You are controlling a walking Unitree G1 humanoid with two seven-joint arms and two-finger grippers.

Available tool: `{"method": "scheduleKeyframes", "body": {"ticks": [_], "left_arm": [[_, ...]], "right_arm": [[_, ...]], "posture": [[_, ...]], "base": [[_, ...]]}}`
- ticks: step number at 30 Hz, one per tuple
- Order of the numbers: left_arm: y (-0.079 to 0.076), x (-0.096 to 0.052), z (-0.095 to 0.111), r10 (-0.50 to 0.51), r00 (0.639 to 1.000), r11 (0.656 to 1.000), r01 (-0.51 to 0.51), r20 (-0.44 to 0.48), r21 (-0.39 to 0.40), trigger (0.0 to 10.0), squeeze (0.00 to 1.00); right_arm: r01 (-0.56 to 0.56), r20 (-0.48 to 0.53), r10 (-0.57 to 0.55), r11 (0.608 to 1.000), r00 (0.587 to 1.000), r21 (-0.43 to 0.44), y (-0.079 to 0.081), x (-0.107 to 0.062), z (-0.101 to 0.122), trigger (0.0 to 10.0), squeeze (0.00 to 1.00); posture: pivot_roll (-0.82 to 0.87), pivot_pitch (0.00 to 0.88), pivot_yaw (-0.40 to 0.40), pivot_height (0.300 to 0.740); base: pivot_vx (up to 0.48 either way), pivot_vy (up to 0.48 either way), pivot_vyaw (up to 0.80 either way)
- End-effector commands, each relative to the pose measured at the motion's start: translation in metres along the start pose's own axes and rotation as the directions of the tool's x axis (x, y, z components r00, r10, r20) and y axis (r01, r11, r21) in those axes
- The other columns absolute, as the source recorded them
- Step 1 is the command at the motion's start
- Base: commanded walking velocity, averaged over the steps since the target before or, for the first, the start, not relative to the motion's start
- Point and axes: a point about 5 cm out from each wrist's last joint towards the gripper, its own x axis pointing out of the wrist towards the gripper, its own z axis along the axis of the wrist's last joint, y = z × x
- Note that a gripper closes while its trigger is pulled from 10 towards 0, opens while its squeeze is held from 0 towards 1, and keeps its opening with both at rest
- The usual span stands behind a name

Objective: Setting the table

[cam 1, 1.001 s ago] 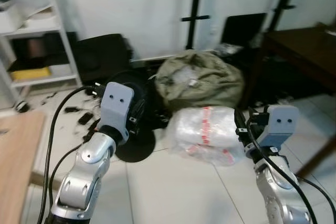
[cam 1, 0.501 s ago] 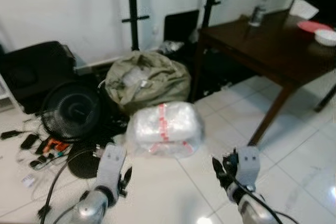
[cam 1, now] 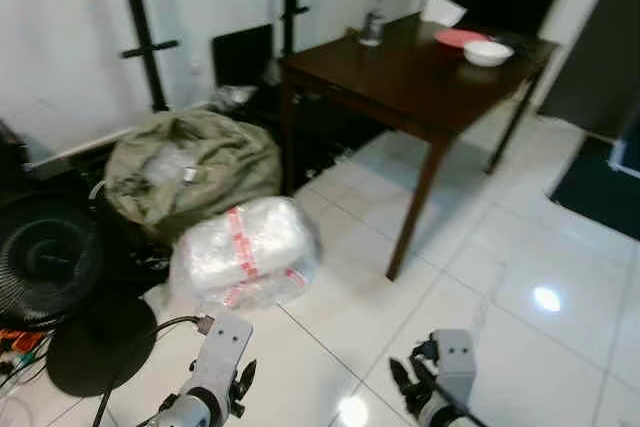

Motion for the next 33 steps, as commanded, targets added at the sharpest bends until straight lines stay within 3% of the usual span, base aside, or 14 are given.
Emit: {"method": "scheduleKeyframes", "body": {"ticks": [1, 18, 33], "left_arm": [[-0.0025, 0.0002, -0.0039, -0.012, 1.000, 1.000, 0.012, -0.007, 0.006, 10.0, 0.00], [-0.0037, 0.0058, -0.0027, -0.039, 0.999, 0.999, 0.039, 0.020, 0.028, 10.0, 0.00], [-0.0042, 0.0063, -0.0002, -0.051, 0.996, 0.999, 0.052, 0.067, -0.013, 10.0, 0.00]], "right_arm": [[0.026, 0.008, -0.026, 1.000, 1.000, 0.005, -0.0091, -0.0028, -0.0001, 10.0, 0.00], [-0.010, 0.032, 0.010, 1.000, 0.999, -0.002, -0.0082, 0.0006, 0.0021, 10.0, 0.00], [-0.017, 0.041, 0.017, 1.000, 0.999, 0.004, -0.0089, 0.0010, 0.0023, 10.0, 0.00]], "posture": [[0.03, 0.079, 0.077, 0.740], [0.03, 0.074, 0.080, 0.740], [0.03, 0.074, 0.081, 0.740]], "base": [[0.000, 0.000, -0.73], [0.000, 0.000, -0.73], [0.000, 0.000, -0.74]]}}
